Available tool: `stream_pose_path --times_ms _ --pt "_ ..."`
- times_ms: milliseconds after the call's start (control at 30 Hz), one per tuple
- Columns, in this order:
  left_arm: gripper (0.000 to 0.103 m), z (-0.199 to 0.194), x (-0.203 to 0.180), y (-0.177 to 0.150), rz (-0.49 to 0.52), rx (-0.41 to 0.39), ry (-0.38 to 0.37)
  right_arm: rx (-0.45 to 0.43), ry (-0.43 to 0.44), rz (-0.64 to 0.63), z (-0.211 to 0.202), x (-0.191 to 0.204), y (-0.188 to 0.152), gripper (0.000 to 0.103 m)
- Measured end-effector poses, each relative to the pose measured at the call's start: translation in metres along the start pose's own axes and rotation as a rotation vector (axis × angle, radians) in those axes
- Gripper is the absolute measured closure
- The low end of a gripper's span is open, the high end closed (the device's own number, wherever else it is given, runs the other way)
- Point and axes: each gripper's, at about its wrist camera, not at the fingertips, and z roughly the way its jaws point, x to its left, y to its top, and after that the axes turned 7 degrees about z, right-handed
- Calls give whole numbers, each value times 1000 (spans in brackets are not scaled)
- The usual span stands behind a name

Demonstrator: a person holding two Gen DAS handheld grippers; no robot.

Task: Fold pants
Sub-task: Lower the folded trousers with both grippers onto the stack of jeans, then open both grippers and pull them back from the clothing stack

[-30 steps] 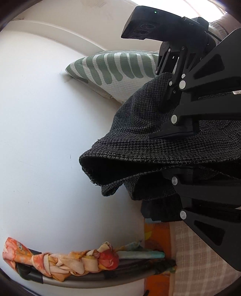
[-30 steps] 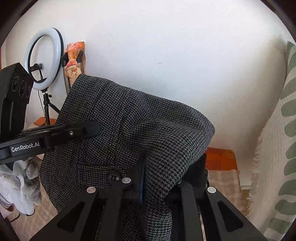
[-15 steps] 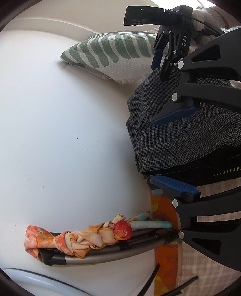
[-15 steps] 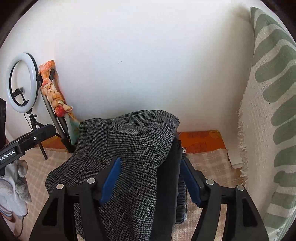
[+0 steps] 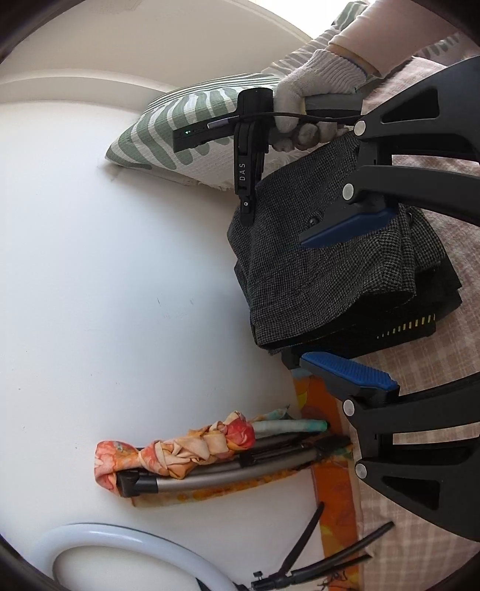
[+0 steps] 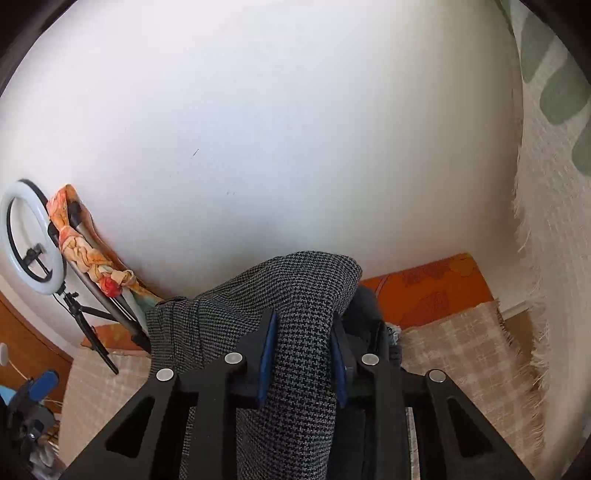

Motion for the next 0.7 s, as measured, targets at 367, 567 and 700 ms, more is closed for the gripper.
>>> stream_pose_path --times_ms 367,567,700 --pt "45 -16 -8 -19 5 23 3 -31 -210 -89 -21 7 -14 60" --pt "37 -45 -24 -23 22 7 -11 -61 -193 -110 -67 20 -40 35" --pt "33 -66 -35 -26 44 -5 7 -84 -185 -138 -97 33 -62 33"
